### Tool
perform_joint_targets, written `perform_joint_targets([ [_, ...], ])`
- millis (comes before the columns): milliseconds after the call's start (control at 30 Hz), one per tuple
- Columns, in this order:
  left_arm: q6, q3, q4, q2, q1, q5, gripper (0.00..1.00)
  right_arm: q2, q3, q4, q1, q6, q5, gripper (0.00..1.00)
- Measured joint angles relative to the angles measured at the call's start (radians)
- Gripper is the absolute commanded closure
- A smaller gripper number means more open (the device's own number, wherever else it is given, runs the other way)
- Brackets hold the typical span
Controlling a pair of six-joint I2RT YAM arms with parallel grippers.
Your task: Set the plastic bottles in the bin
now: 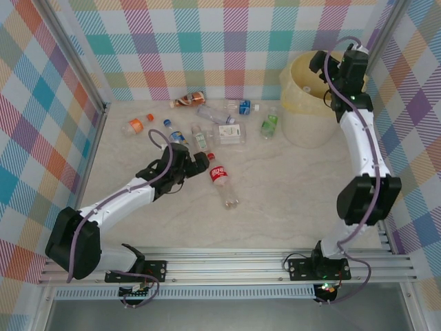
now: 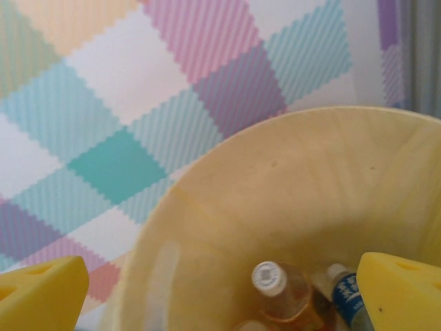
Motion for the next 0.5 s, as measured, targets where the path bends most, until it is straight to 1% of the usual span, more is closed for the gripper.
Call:
perform_joint_targets([
  [100,0.016,0.101,-0.072,0.046,0.031,-0.06,0.0,-0.101,-0.12,0.079,0.002,0.0,-0.097,0.0],
  [200,0.049,0.199,-0.132,0.112,0.074,-0.12,0.0,-0.186,-0.253,0.172,0.003,0.001,-0.239,0.0],
  [300,0.119,0.275,-0.181,0.174,0.13,-0.152,0.0,-0.249,-0.373,0.257,0.01,0.005,-0.4,0.0],
  [400,0.267,0.357,-0.228,0.24,0.191,-0.193,0.0,-0.302,-0.466,0.285,0.052,-0.019,-0.528,0.0],
  [500,0.423,0.428,-0.234,0.295,0.249,-0.286,0.0,-0.364,-0.542,0.287,0.126,-0.081,-0.601,0.0],
])
